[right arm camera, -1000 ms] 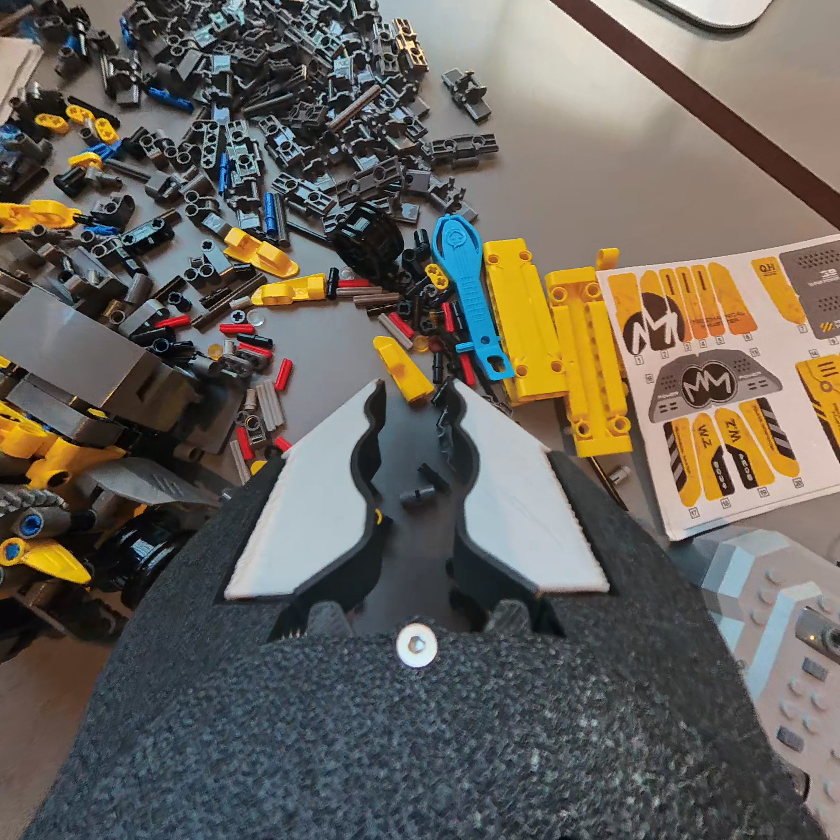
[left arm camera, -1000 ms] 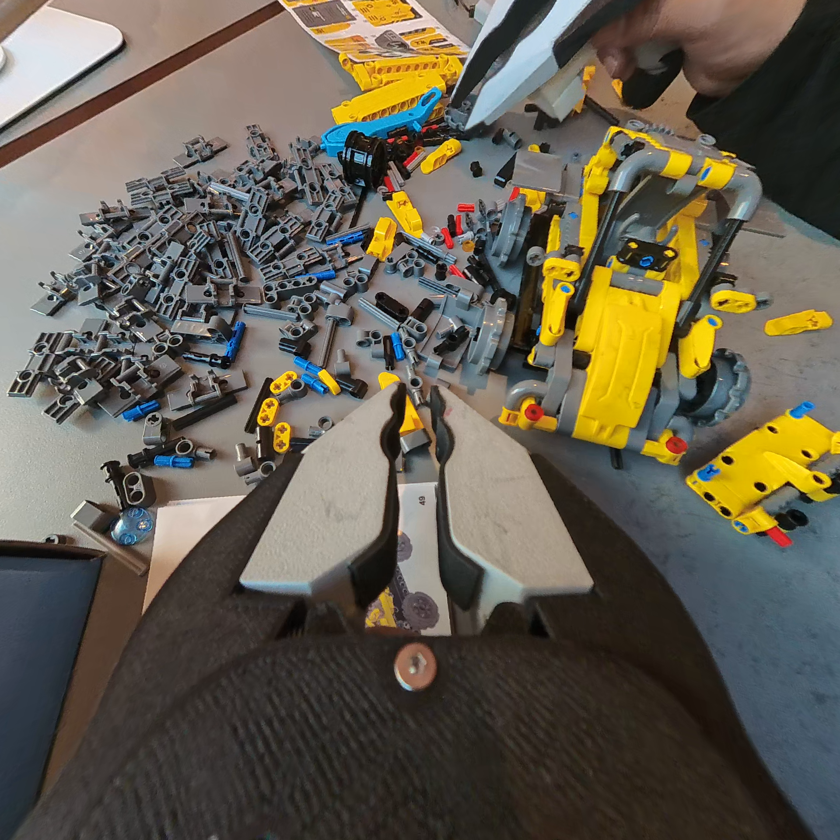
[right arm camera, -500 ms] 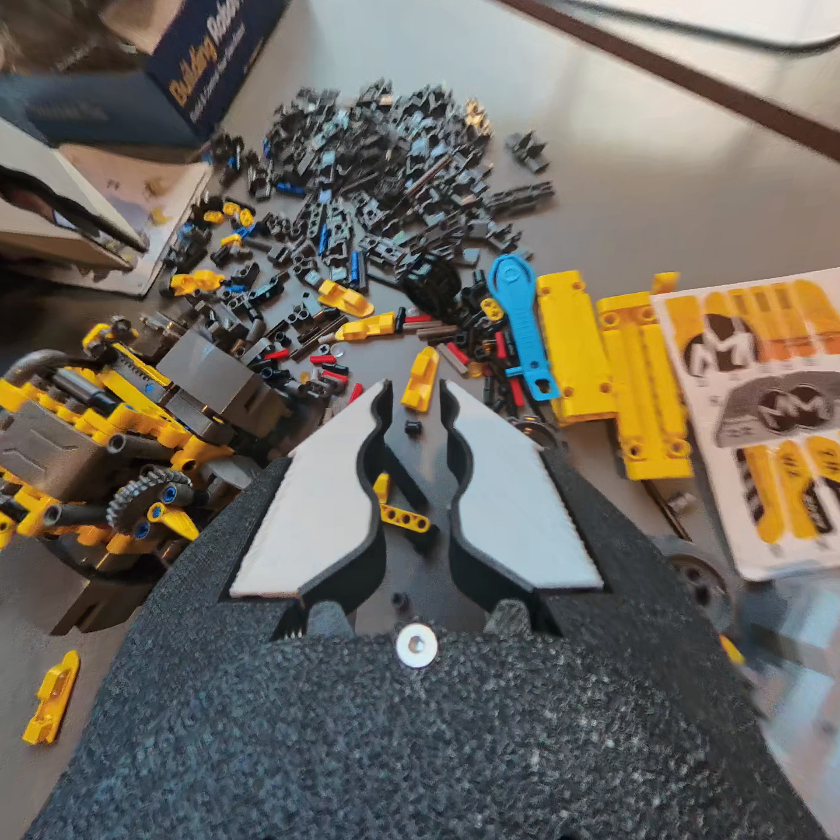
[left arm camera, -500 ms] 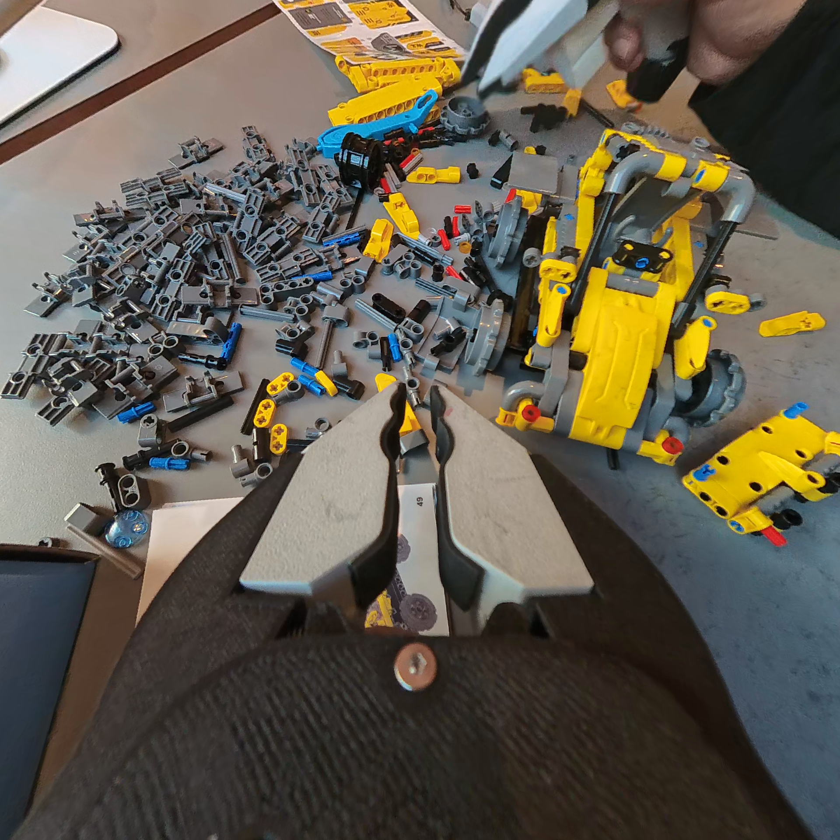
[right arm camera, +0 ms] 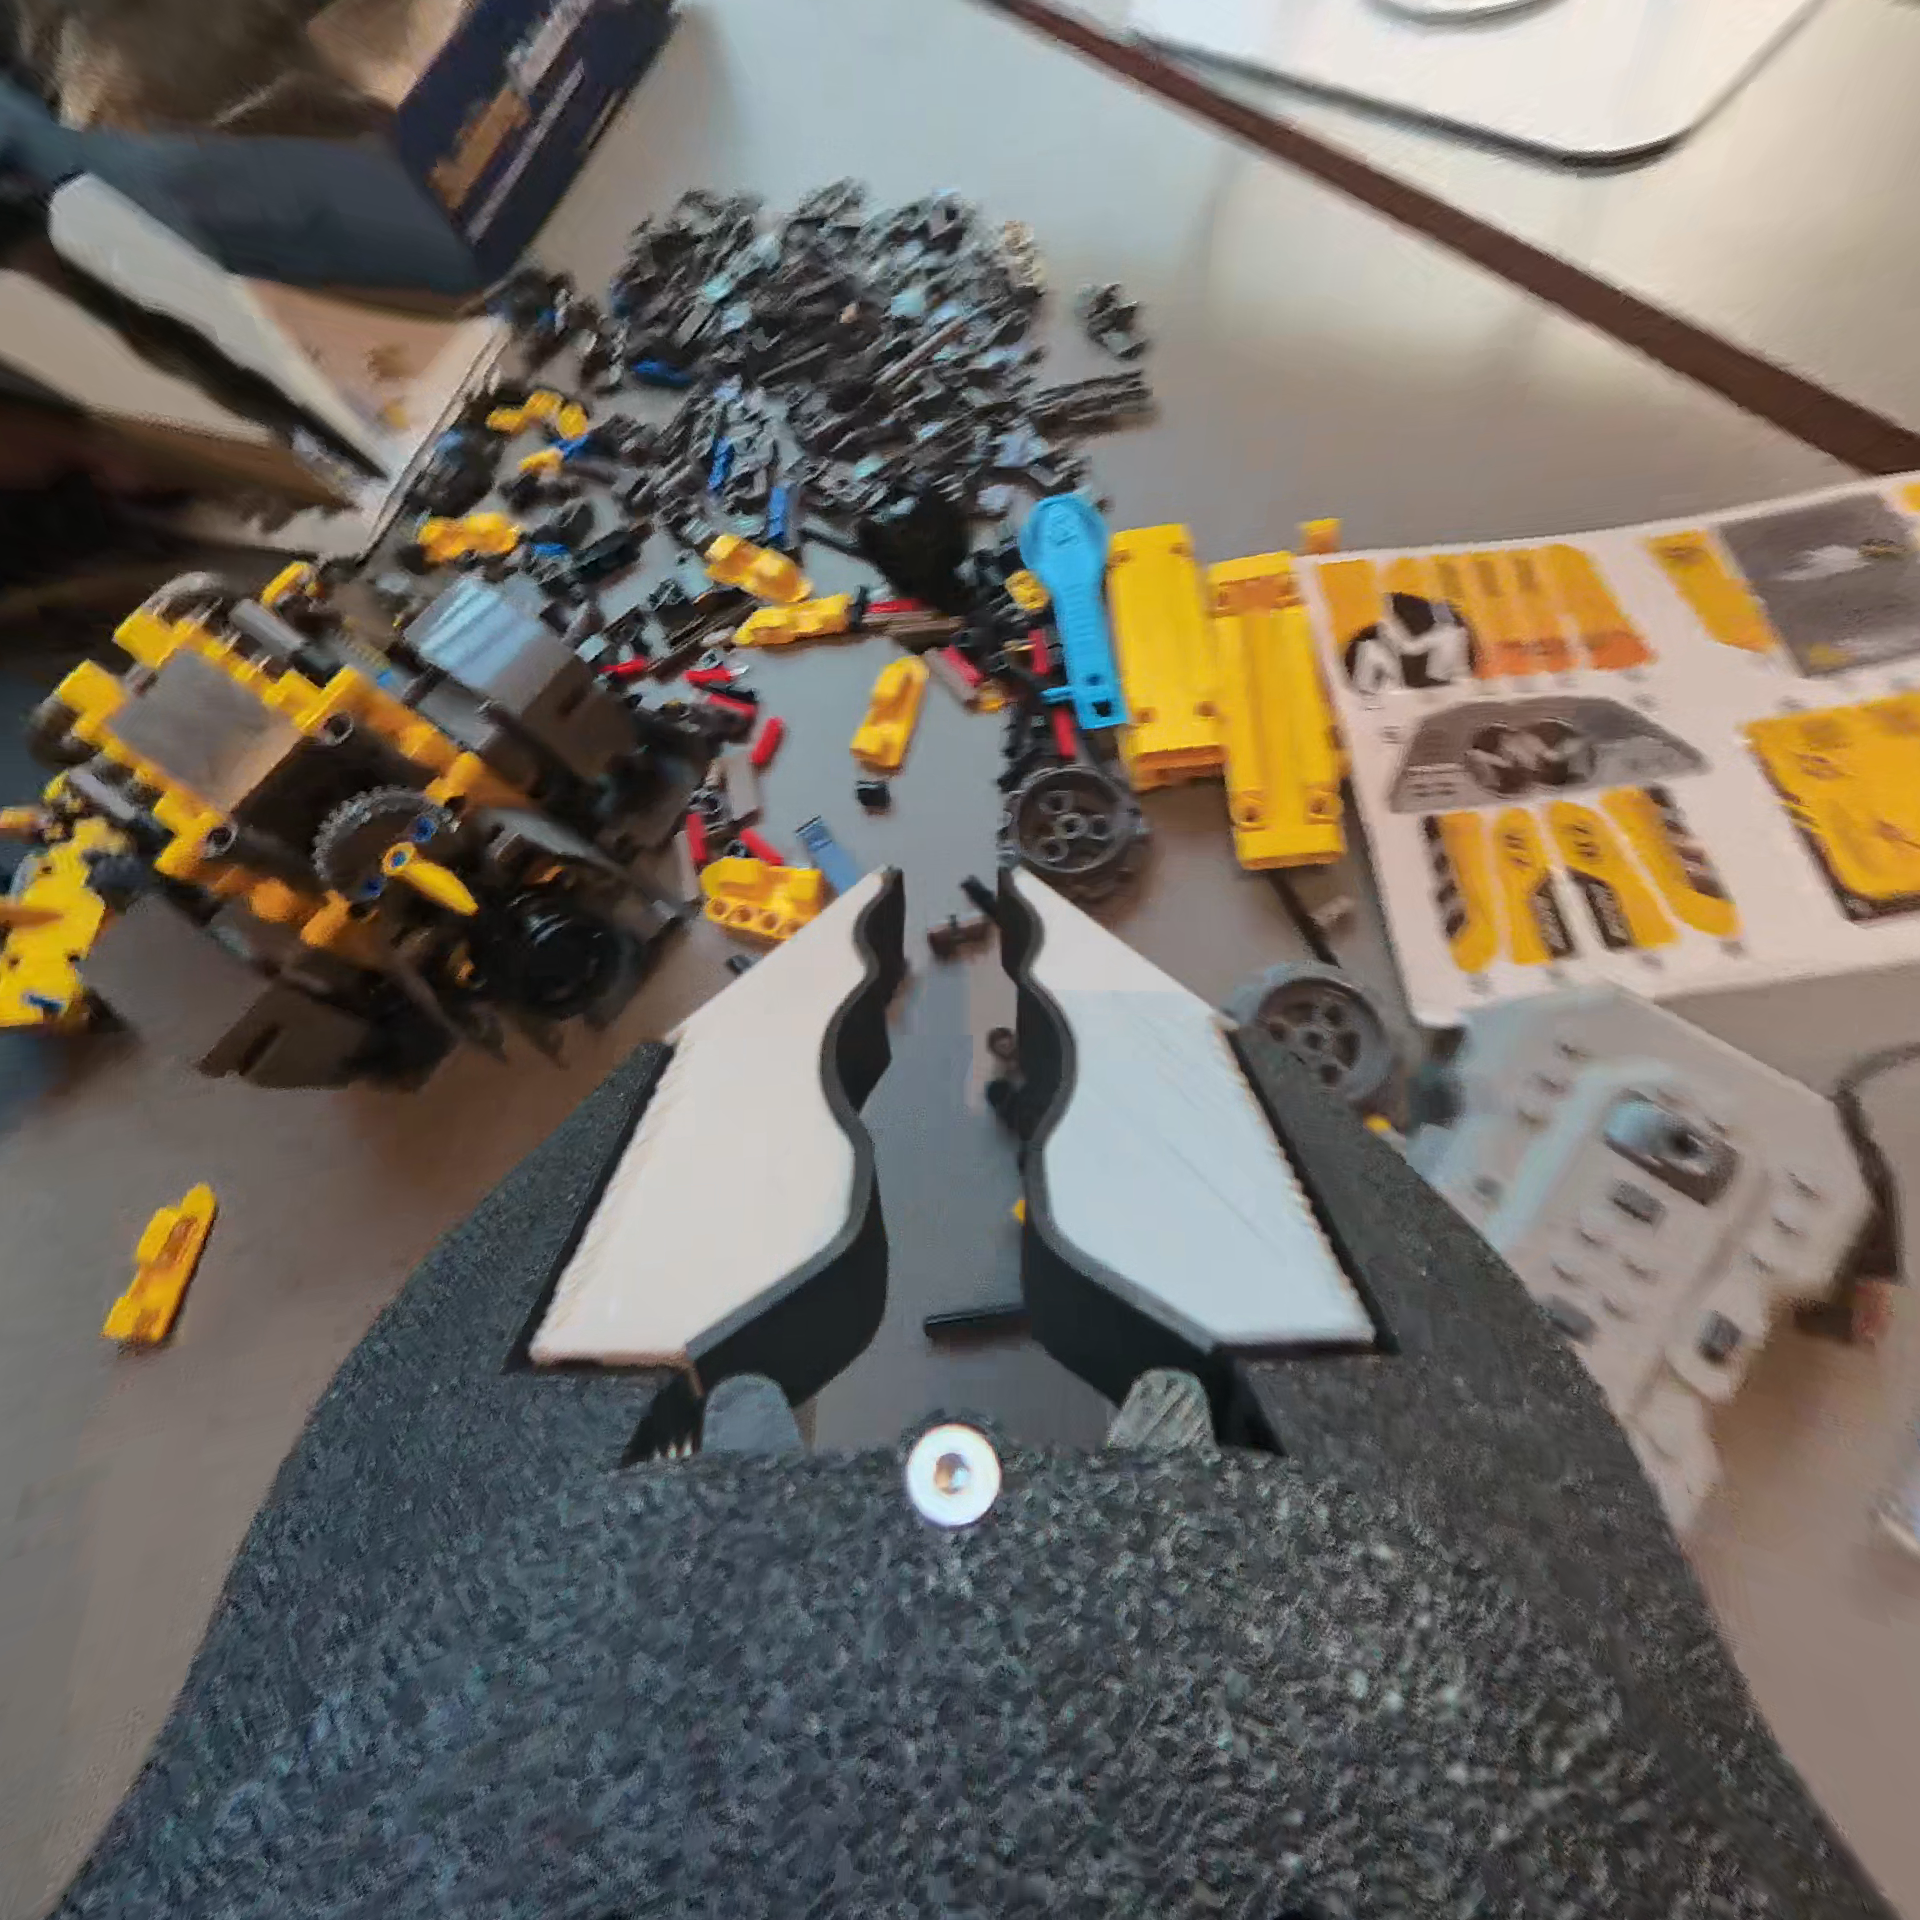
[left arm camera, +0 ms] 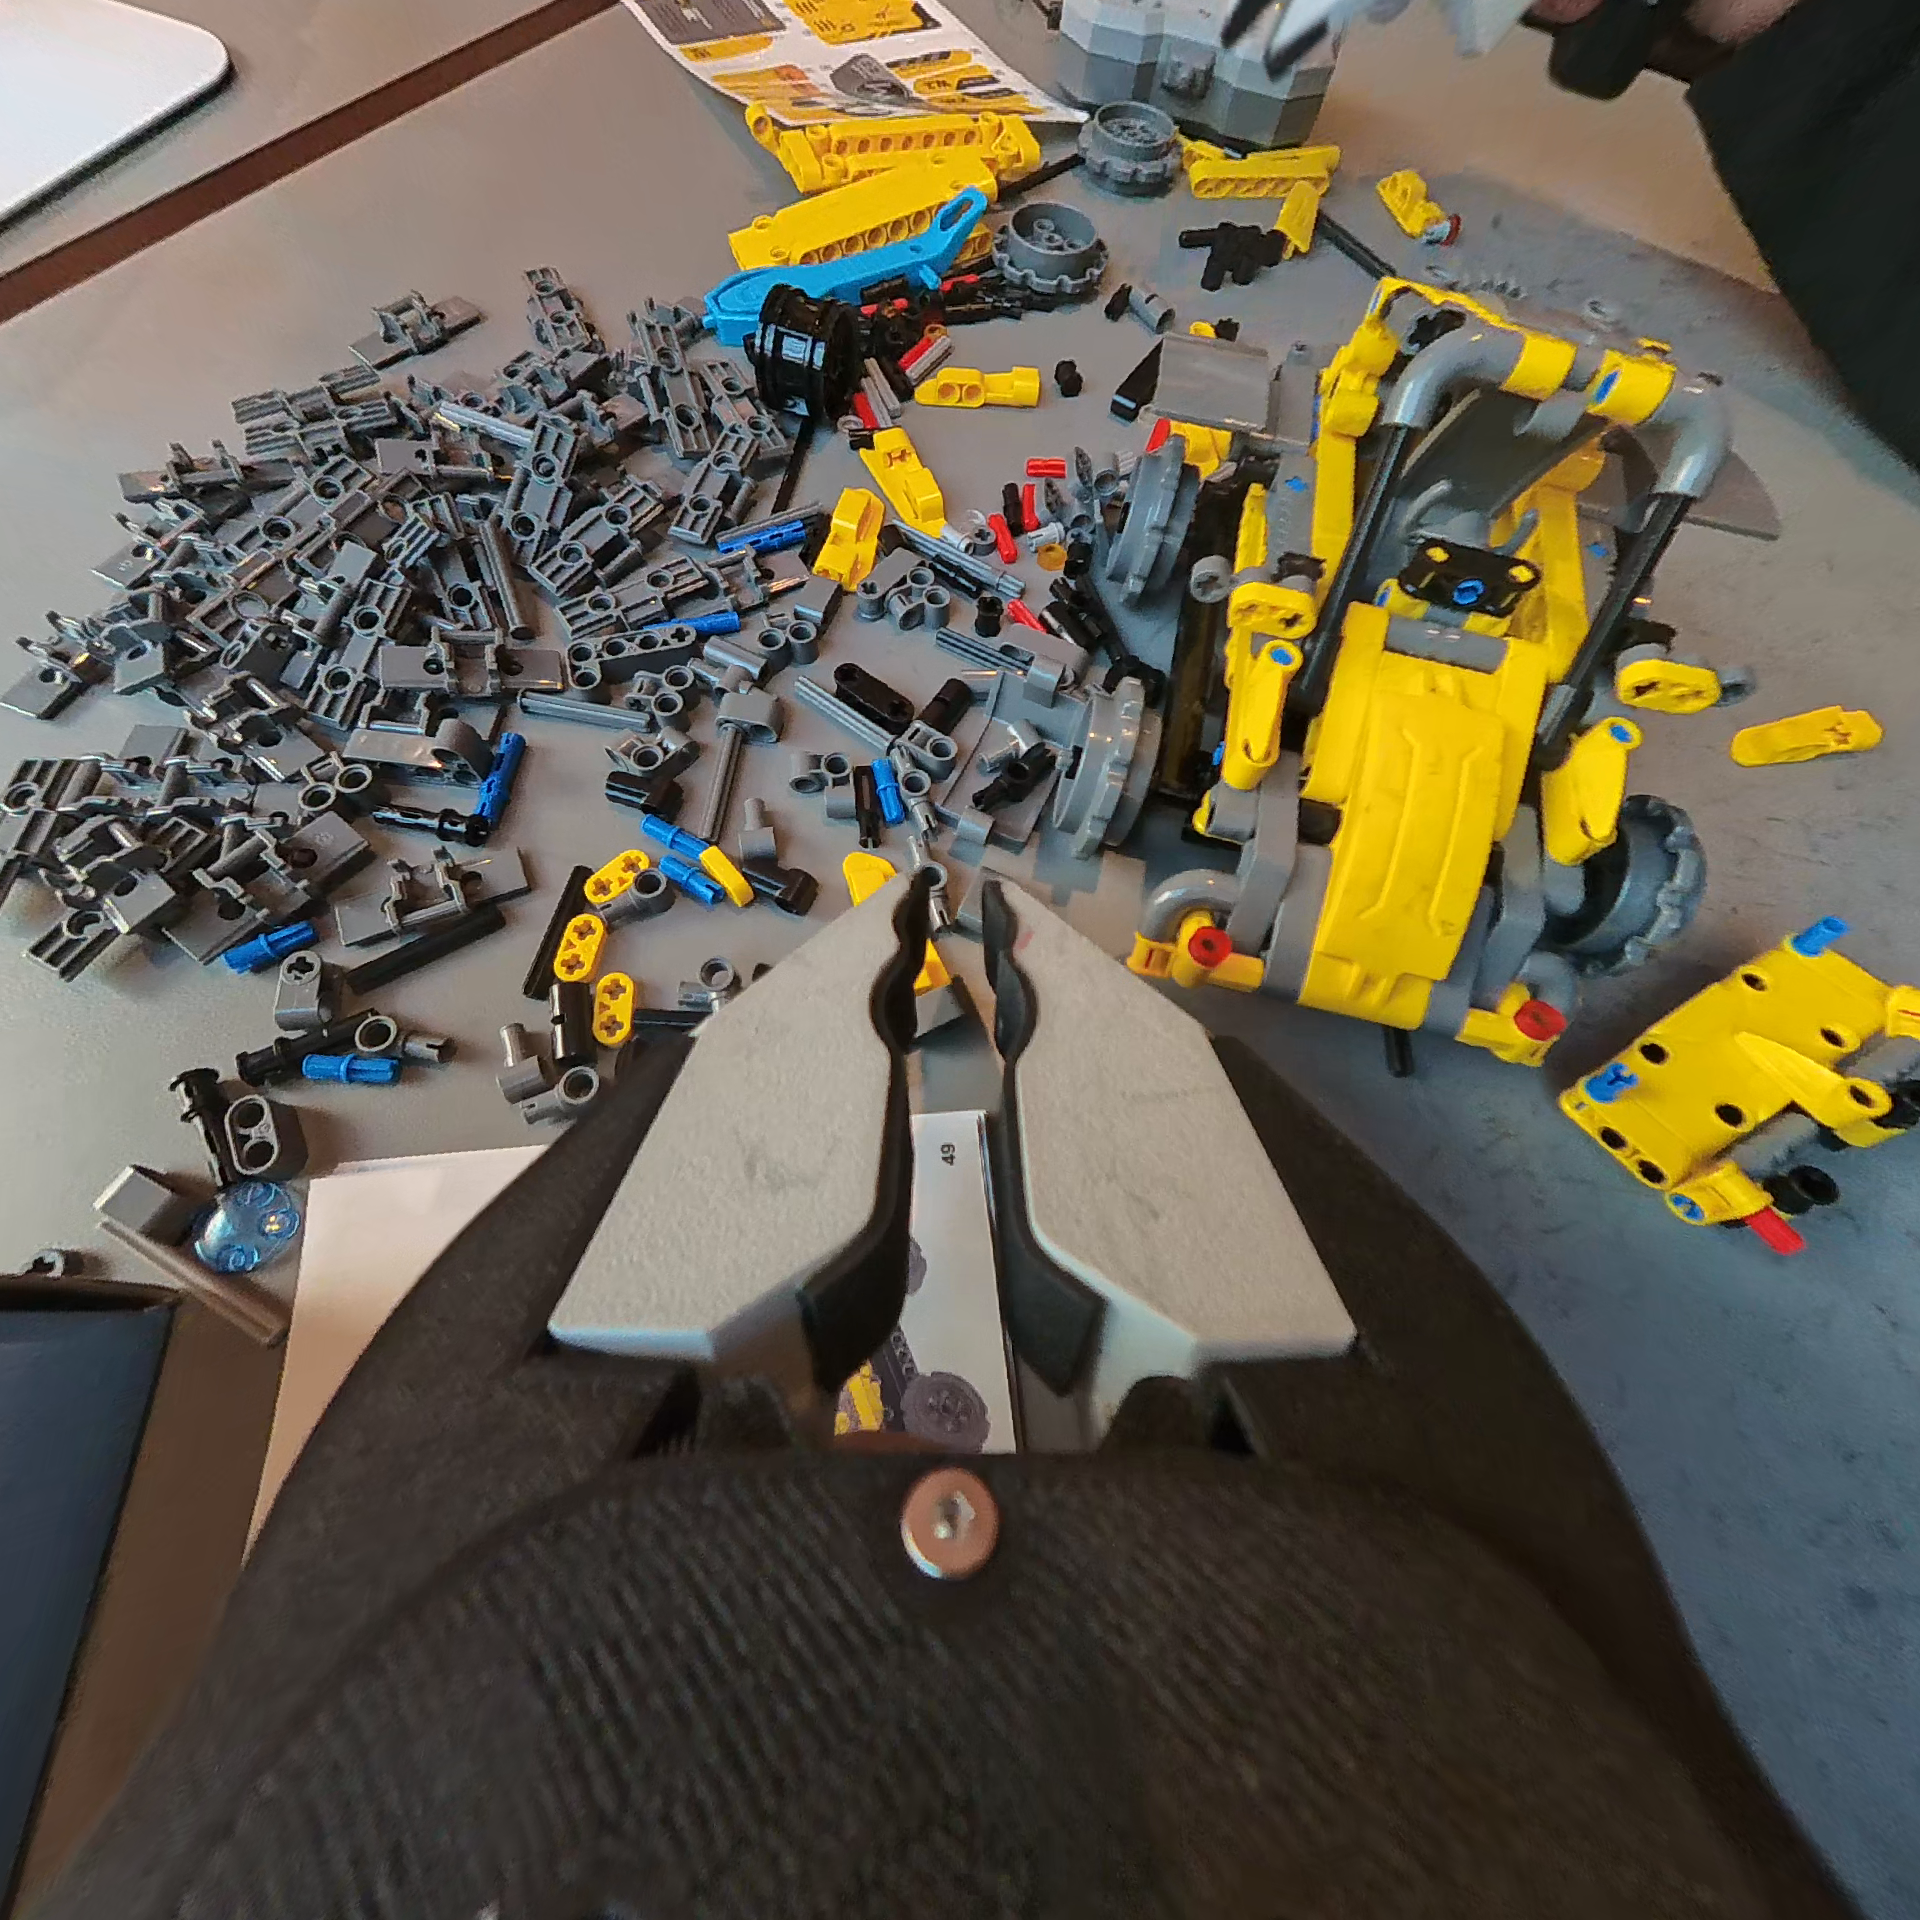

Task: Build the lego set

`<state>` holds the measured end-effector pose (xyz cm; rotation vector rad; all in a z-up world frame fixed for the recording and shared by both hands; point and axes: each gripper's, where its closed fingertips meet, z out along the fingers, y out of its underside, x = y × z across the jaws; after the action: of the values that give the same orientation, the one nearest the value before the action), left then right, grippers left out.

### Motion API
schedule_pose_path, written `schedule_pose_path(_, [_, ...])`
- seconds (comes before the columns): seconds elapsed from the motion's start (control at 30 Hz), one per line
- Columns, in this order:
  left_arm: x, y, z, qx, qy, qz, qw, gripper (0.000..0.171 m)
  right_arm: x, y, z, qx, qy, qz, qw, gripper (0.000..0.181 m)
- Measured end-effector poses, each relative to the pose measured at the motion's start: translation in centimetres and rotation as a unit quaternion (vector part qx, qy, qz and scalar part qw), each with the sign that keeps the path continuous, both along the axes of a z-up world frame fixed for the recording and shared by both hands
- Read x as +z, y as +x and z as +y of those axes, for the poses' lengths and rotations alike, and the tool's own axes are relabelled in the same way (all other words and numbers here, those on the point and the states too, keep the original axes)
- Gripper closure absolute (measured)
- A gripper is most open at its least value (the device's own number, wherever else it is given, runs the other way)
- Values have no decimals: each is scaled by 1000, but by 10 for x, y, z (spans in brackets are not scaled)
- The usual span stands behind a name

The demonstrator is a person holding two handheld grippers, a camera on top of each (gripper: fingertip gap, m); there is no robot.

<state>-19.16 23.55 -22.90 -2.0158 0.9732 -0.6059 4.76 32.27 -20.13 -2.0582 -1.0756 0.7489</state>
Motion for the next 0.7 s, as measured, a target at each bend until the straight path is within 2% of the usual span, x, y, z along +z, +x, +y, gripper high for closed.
schedule_pose_path(0.13, [0,1,0,-1,0,0,1000,165,-28,-34,-27,97,6,-63,993,164])
schedule_pose_path(0.3, [1,0,0,0,2,-2,1000,165,-56,-49,-38,135,-5,-124,983,163])
schedule_pose_path(0.53, [-1,1,0,-3,-8,-7,1000,165,-55,-41,-46,153,-11,-124,980,166])
schedule_pose_path(0.7, [-1,1,0,-4,-9,-10,1000,165,-46,-42,-34,121,-1,-94,988,166])
